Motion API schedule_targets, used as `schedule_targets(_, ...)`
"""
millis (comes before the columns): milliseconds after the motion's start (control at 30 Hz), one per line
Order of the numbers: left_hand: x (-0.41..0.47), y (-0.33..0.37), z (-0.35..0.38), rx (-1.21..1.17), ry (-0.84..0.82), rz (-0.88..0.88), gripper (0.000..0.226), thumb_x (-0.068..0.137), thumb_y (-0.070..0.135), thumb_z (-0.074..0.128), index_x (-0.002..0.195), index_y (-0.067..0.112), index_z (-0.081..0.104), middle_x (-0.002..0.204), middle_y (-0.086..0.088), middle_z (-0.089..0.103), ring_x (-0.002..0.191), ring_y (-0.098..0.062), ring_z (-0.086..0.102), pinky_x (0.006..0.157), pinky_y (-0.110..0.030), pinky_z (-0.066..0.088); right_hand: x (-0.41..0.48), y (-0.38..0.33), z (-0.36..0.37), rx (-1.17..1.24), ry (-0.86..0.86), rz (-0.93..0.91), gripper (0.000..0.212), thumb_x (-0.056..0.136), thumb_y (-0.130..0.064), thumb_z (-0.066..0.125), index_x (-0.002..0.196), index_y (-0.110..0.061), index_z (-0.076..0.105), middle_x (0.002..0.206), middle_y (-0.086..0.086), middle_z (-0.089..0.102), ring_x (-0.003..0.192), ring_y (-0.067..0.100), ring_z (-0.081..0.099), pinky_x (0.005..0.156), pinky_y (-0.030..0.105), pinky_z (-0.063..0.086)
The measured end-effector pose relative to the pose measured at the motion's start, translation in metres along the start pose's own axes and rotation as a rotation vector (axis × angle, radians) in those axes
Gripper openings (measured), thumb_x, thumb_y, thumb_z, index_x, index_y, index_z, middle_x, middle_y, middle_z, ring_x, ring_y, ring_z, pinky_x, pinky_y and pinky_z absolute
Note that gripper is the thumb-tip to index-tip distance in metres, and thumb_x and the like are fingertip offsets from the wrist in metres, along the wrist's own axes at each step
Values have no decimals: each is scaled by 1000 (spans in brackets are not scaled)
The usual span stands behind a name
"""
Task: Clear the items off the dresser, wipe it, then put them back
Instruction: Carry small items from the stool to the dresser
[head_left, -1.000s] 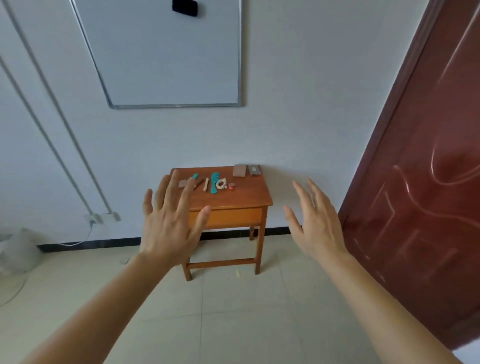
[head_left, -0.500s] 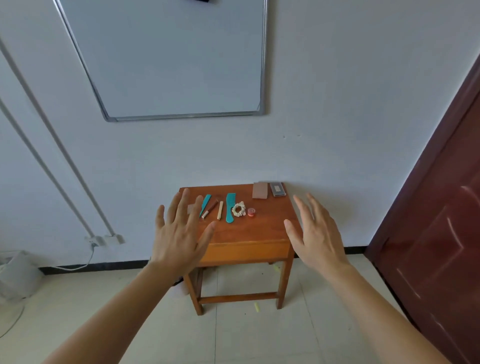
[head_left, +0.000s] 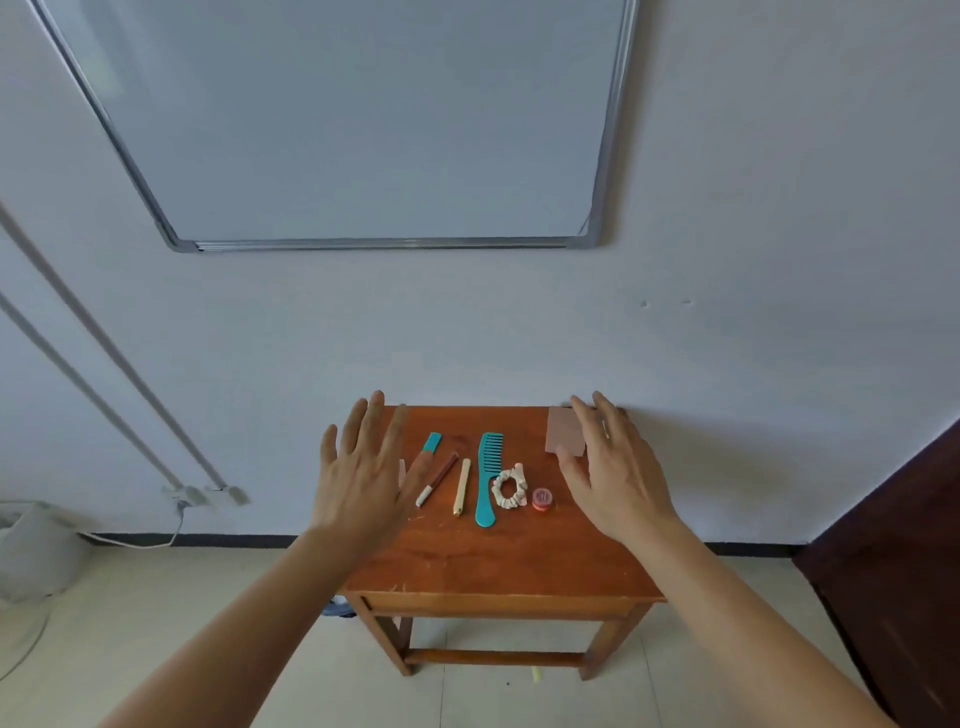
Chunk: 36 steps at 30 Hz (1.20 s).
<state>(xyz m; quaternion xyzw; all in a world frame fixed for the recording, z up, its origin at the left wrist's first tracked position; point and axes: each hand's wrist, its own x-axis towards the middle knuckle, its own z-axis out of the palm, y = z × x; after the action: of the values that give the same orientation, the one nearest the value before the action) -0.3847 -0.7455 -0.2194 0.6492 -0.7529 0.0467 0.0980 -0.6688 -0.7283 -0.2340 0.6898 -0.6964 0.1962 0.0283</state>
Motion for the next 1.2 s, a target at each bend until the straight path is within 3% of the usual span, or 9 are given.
schedule_targets(133, 45, -9, 54, -24, -119, 33, 80, 84, 74, -7, 153, 34, 0, 162, 3, -10, 149, -22, -8, 118, -50, -1, 28, 9, 54, -36, -57, 41, 64, 95, -49, 49, 150, -26, 25, 155, 6, 36, 138, 27, 42, 100, 38, 45)
schedule_targets(267, 85, -10, 116, -54, -242, 96, 70, 92, 68, 9, 153, 34, 3, 163, 2, -4, 150, -24, -3, 118, -48, 5, 44, 18, 101, -51, -204, 137, 63, 97, -47, 47, 151, -28, 19, 157, 5, 29, 140, 24, 39, 104, 36, 44)
schedule_targets(467, 118, 0, 193, -174, -512, 173, 68, 94, 65, 17, 151, 29, 12, 162, 1, 11, 149, -25, 10, 114, -51, 23, 52, 30, 152, -62, -409, 249, 71, 97, -46, 50, 152, -33, 8, 160, 2, 21, 144, 22, 33, 107, 38, 41)
schedule_targets(667, 120, 13, 242, -105, -587, 136, 76, 94, 58, 42, 151, 22, 6, 146, -4, 41, 131, -28, 46, 101, -44, 46, 36, 40, 200, 22, -524, 287, 74, 97, -42, 53, 153, -34, 6, 160, 3, 21, 142, 22, 35, 106, 37, 44)
schedule_targets(767, 119, 22, 258, -120, -654, 86, 82, 94, 53, 46, 151, 25, -5, 140, -1, 47, 119, -26, 57, 94, -42, 53, 34, 48, 221, 32, -548, 210, 77, 96, -41, 56, 154, -31, 7, 154, 2, 33, 132, 20, 46, 97, 32, 52)
schedule_targets(867, 115, 27, 265, -117, -675, 84, 81, 97, 38, 48, 151, 27, -13, 134, 0, 50, 105, -23, 64, 89, -43, 56, 33, 52, 232, 14, -526, 137, 78, 91, -42, 63, 153, -26, 19, 137, -1, 50, 113, 16, 57, 81, 27, 56)
schedule_targets(1000, 117, 34, 258, -83, -689, 62, 79, 97, 25, 51, 153, 23, -5, 144, 1, 42, 107, -23, 63, 87, -41, 57, 38, 58, 227, 12, -519, 124, 66, 94, -37, 62, 150, -23, 30, 123, -2, 60, 103, 13, 60, 77, 25, 57)
schedule_targets(1100, 128, 42, 236, -103, -615, 59, 91, 92, 26, 60, 150, 30, -10, 150, -3, 37, 102, -24, 65, 69, -35, 60, 51, 65, 205, 34, -480, 151, 64, 94, -39, 60, 149, -24, 31, 121, -1, 59, 101, 13, 61, 74, 23, 56)
schedule_targets(1200, 154, 57, 200, -62, -456, 131, 101, 85, 29, 70, 147, 31, -9, 137, 0, 49, 94, -18, 63, 53, -22, 50, 75, 76, 170, 20, -391, 151, 60, 94, -40, 60, 145, -24, 35, 123, -1, 58, 104, 15, 62, 77, 24, 56)
